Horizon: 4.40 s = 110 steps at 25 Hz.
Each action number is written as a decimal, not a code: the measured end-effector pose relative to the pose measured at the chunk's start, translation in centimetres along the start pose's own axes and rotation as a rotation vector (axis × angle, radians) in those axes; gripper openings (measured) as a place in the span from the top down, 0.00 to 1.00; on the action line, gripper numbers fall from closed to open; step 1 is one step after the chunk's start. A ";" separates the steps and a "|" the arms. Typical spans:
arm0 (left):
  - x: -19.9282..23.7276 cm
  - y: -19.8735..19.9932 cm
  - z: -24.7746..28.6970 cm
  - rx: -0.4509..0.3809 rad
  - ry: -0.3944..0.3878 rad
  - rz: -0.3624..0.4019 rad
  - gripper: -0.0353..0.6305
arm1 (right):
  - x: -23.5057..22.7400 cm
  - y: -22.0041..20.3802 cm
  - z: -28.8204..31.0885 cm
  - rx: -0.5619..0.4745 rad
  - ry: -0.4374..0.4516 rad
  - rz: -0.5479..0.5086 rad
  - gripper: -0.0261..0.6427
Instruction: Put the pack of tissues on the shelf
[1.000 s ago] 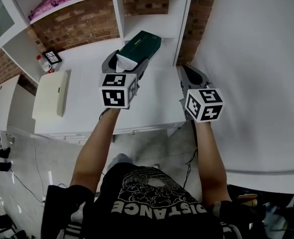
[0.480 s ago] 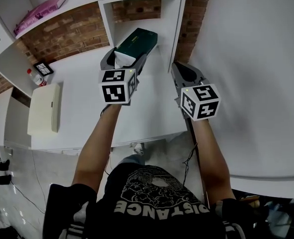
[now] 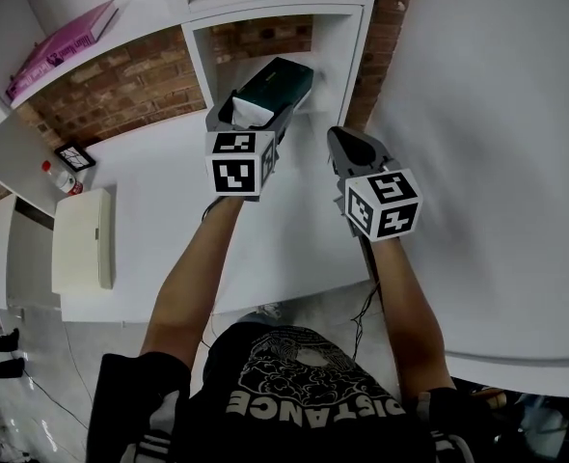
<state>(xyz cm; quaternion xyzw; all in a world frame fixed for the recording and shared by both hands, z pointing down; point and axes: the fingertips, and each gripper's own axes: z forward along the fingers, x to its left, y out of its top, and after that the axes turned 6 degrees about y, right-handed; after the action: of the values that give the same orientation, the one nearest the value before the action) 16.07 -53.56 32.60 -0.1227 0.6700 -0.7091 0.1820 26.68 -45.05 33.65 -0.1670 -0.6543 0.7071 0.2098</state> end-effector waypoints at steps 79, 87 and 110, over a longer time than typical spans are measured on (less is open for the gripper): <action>-0.9 -2.2 -11.5 0.079 0.009 0.011 0.63 | 5.6 0.7 -5.8 -0.026 0.125 0.046 0.95; -0.1 -2.4 -16.6 0.070 0.000 0.056 0.72 | 9.1 1.0 -6.2 -0.032 0.146 0.044 0.95; 9.3 -3.0 -27.3 0.031 -0.012 0.110 0.94 | 21.4 1.5 -4.4 -0.010 0.103 0.020 0.96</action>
<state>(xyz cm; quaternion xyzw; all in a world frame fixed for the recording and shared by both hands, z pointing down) -4.02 -32.70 33.01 -0.0869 0.6638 -0.7075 0.2266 10.43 -30.34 32.58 -0.2109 -0.6446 0.6962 0.2353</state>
